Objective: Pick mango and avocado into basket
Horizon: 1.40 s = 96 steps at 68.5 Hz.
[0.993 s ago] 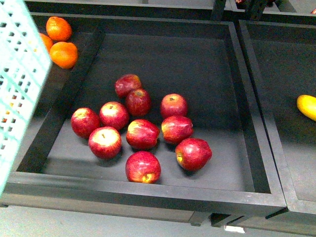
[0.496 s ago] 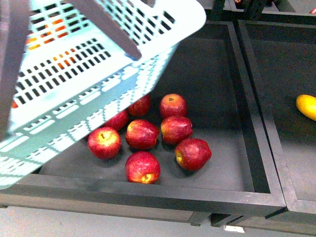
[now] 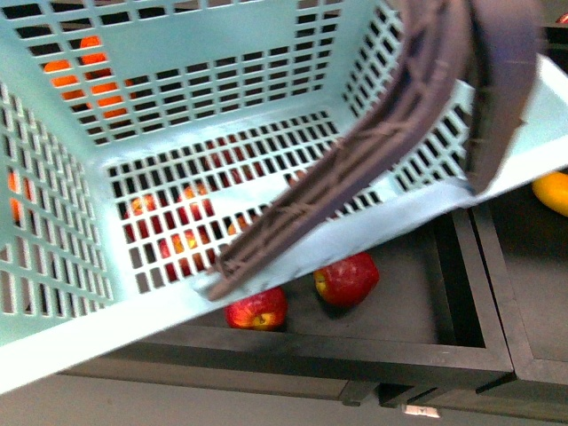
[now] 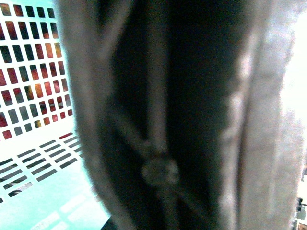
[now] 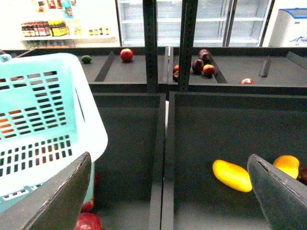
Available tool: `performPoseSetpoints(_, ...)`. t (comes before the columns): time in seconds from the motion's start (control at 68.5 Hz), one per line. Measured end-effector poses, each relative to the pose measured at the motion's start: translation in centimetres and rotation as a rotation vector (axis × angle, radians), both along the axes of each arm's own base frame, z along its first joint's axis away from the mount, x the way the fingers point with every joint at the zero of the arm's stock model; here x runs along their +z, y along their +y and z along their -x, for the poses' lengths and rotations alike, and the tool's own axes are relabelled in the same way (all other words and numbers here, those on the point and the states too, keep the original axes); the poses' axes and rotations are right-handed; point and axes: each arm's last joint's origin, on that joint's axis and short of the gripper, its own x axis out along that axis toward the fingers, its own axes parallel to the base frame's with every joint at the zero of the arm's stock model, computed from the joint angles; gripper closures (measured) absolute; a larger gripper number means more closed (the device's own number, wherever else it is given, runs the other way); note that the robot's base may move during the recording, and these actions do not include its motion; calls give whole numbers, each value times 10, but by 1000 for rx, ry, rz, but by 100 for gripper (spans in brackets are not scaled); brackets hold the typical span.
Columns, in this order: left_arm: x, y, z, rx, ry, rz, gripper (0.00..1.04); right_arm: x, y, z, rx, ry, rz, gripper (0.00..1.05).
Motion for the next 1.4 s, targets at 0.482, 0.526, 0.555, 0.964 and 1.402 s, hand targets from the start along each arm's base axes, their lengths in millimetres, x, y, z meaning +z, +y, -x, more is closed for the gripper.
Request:
performPoseSetpoints(0.482, 2, -22, 14, -92, -13, 27, 92, 0, 0, 0, 0, 0, 0, 9)
performPoseSetpoints(0.526, 2, -22, 14, -90, -14, 27, 92, 0, 0, 0, 0, 0, 0, 9)
performPoseSetpoints(0.555, 2, -22, 14, -90, -14, 26, 92, 0, 0, 0, 0, 0, 0, 9)
performPoseSetpoints(0.964, 2, -22, 14, -96, -12, 30, 92, -1, -1, -1, -85, 185, -49, 9)
performPoseSetpoints(1.402, 2, -22, 14, -94, -13, 28, 92, 4, -110, -55, -357, 580, 93, 9)
